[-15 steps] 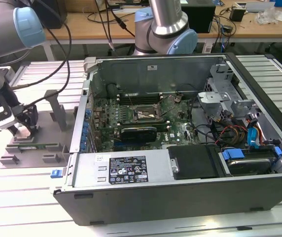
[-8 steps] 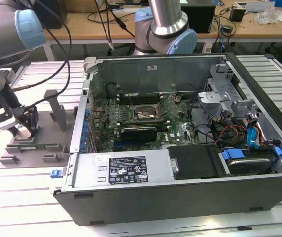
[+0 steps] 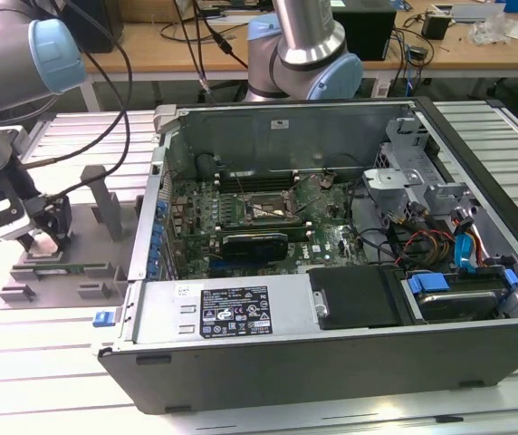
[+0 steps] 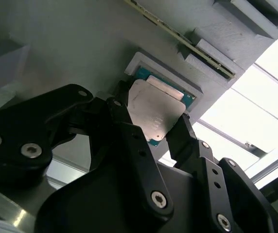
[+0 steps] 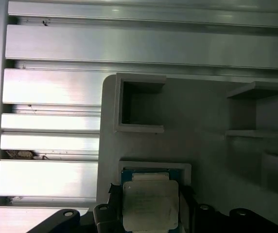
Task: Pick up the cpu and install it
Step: 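Pick up the cpu and move it towards the insertion slot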
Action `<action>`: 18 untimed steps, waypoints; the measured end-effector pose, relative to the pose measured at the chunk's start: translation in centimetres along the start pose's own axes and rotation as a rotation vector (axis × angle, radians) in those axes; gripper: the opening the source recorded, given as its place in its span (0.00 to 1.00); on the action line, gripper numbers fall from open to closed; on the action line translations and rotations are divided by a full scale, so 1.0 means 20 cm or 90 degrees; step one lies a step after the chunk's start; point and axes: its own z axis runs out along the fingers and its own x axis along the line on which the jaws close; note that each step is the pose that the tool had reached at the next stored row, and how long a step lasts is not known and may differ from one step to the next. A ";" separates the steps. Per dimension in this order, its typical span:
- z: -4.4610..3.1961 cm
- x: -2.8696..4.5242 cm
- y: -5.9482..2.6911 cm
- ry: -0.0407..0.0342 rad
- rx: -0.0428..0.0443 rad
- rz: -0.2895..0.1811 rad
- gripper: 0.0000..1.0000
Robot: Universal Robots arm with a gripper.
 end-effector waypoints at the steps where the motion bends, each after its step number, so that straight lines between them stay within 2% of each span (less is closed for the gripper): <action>1: 0.000 -0.001 0.000 -0.0001 0.0000 0.000 0.55; 8: -0.001 -0.010 0.000 -0.0005 0.0003 0.009 0.55; 9: -0.001 -0.010 0.000 -0.0006 0.0002 0.010 0.62; 13: -0.013 -0.010 0.000 -0.0005 0.0003 0.010 0.61; 14: -0.014 -0.010 0.000 -0.0006 0.0003 0.010 0.55; 18: -0.019 -0.010 0.001 -0.0003 0.0004 0.010 0.55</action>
